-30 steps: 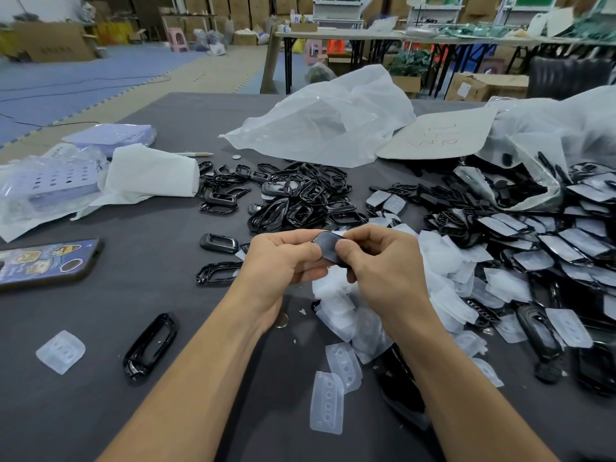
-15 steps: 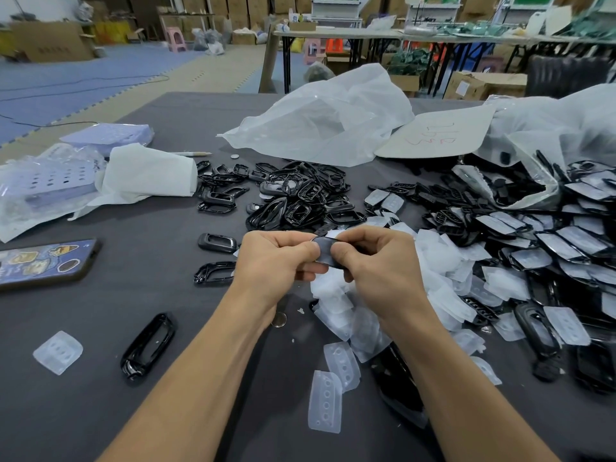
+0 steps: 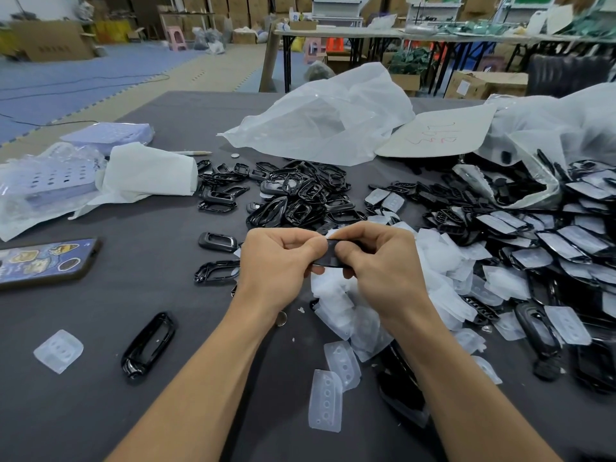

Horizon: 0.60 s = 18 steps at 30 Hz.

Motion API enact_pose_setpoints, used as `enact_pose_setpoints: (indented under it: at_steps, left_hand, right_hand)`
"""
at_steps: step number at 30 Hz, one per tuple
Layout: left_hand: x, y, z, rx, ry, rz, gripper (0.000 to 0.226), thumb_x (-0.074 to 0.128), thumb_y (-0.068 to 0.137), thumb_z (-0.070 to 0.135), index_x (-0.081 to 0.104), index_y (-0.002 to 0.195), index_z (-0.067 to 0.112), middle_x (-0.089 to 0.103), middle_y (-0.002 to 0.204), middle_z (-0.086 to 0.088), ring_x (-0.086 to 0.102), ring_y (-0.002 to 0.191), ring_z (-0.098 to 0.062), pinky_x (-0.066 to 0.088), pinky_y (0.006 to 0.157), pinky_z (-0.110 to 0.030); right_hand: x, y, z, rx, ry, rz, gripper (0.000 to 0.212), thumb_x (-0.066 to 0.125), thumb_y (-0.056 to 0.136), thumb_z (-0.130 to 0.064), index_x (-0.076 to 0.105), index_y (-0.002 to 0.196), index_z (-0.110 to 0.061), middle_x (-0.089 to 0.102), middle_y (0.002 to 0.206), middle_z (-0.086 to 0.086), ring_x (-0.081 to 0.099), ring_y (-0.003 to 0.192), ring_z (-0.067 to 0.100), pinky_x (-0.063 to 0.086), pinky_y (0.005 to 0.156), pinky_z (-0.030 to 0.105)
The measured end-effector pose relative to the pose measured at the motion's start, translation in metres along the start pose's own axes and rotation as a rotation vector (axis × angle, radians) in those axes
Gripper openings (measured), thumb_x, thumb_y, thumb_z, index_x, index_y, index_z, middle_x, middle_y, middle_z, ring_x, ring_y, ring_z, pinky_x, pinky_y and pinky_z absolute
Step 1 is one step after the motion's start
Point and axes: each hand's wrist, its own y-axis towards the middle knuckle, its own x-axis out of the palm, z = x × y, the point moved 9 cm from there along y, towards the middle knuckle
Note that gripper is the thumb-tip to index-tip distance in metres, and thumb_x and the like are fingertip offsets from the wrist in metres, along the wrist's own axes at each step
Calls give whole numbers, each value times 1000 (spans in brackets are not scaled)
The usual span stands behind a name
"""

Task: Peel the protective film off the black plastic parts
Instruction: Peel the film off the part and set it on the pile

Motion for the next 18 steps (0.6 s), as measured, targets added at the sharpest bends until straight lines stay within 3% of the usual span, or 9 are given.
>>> enact_pose_setpoints:
  at_steps: [3, 6, 10, 13, 16, 18]
  left_hand:
    - [-4, 0, 6, 62, 26, 39, 37, 80, 83, 6, 81, 65, 39, 75, 61, 1, 68, 50, -12, 58, 53, -29]
    - [-7, -1, 10, 115, 78, 72, 35, 80, 82, 11, 80, 67, 43, 73, 59, 4, 61, 49, -6, 56, 51, -28]
    - [-5, -3, 12, 128, 81, 38, 31, 80, 86, 12, 82, 74, 40, 77, 66, 7, 73, 57, -10, 57, 53, -24]
    - [1, -2, 8, 35, -6, -32, 23, 78, 89, 12, 84, 76, 29, 79, 72, 1, 76, 61, -20, 57, 52, -24]
    - [2, -1, -3, -129, -162, -79, 22, 72, 95, 20, 84, 77, 19, 79, 75, -2, 77, 64, -22, 53, 52, -21]
    - [2, 0, -9, -210, -213, -133, 15, 73, 88, 21, 85, 81, 16, 79, 79, -8, 77, 68, -21, 55, 57, -22]
  right_hand:
    - [3, 0, 4, 28, 25, -21, 32, 65, 91, 7, 77, 75, -18, 75, 71, 10, 60, 56, 18, 51, 55, 33]
    - [3, -1, 3, 15, 34, -14, 30, 63, 91, 3, 78, 76, -20, 73, 67, 4, 58, 50, 15, 47, 51, 27]
    - [2, -3, -5, -60, -85, 7, 17, 75, 86, -9, 77, 74, -21, 73, 65, -2, 61, 51, 9, 49, 52, 24]
    - [-2, 0, -4, -53, -44, 10, 20, 73, 89, -2, 77, 76, -16, 71, 66, 10, 57, 52, 16, 50, 52, 37]
    - [-6, 2, -4, -54, -33, 19, 21, 71, 89, 3, 77, 77, -13, 69, 67, 17, 51, 51, 17, 46, 51, 38]
    - [-8, 4, -3, -49, -25, 29, 23, 70, 88, 4, 77, 75, -14, 67, 67, 20, 49, 50, 17, 44, 51, 37]
